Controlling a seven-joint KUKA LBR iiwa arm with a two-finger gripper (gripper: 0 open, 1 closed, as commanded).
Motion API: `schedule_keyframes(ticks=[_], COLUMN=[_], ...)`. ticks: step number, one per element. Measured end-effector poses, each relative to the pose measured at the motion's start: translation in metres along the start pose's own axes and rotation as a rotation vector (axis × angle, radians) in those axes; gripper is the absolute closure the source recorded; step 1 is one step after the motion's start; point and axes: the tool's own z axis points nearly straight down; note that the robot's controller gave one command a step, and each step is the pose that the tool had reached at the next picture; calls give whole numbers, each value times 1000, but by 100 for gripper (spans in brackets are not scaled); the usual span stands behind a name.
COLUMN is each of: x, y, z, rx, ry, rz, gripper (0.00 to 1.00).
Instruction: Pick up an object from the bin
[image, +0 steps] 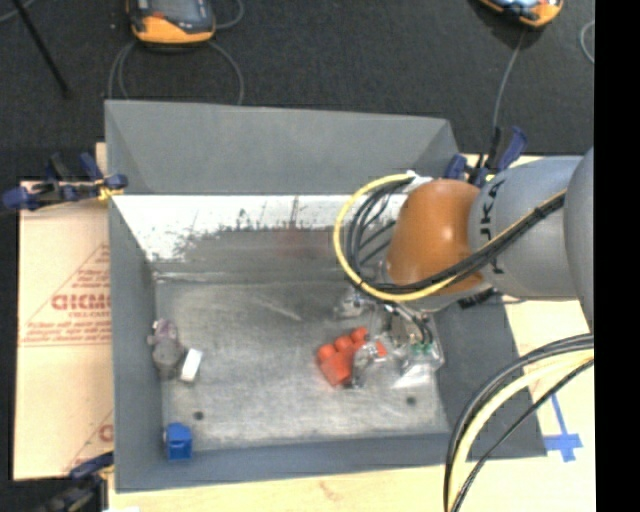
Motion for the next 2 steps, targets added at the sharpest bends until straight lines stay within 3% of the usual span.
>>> schedule_keyframes(ticks=[1,2], x=[-2,-4], y=[0,-1], z=[-2,-15], rx=[1,0], ry=[-6,3], rz=[1,2], gripper=[100,100])
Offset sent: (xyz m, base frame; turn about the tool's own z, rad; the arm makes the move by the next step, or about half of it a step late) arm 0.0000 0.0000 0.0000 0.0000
